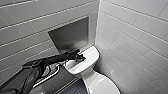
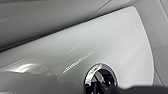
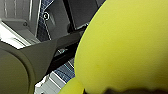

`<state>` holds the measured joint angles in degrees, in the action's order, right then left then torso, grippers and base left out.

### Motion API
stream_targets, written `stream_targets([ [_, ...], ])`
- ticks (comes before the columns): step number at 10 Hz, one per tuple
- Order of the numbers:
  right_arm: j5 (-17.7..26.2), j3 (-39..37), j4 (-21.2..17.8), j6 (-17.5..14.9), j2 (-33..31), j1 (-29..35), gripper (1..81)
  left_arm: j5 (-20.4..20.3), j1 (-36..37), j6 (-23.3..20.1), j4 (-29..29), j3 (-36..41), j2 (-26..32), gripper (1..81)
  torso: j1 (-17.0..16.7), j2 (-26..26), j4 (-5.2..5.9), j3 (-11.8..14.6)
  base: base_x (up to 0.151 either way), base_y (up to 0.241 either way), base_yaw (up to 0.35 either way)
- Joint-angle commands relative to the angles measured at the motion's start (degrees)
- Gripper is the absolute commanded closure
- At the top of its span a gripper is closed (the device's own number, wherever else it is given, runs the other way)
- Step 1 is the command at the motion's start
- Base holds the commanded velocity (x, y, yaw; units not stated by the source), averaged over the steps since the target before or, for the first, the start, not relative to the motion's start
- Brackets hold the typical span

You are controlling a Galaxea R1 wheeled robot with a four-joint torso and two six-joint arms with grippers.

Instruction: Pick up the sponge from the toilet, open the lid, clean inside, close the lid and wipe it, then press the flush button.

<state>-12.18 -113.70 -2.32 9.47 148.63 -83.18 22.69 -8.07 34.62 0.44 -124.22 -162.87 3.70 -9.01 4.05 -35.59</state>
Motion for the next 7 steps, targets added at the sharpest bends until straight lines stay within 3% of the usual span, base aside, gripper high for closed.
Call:
stream_targets([
  [1,4.4,1.4,-0.2,0.0,-0.9,-0.8,81.1,3.4,7.8,-0.6,1.8,-0.4,1.0,81.1,0.0,0.0,0.0,0.0,0.0,0.0,0.0],
  [3,4.4,1.1,-0.2,-0.1,-0.6,-0.7,81.1,3.5,11.4,-0.5,0.6,0.2,1.2,81.1,0.0,0.0,0.0,0.0,0.0,0.0,0.0],
  [7,4.4,0.3,-0.1,-0.1,0.1,-0.8,81.1,3.3,16.0,2.7,-3.2,15.6,9.2,81.1,0.0,0.0,0.0,0.0,0.0,0.0,0.0],
])
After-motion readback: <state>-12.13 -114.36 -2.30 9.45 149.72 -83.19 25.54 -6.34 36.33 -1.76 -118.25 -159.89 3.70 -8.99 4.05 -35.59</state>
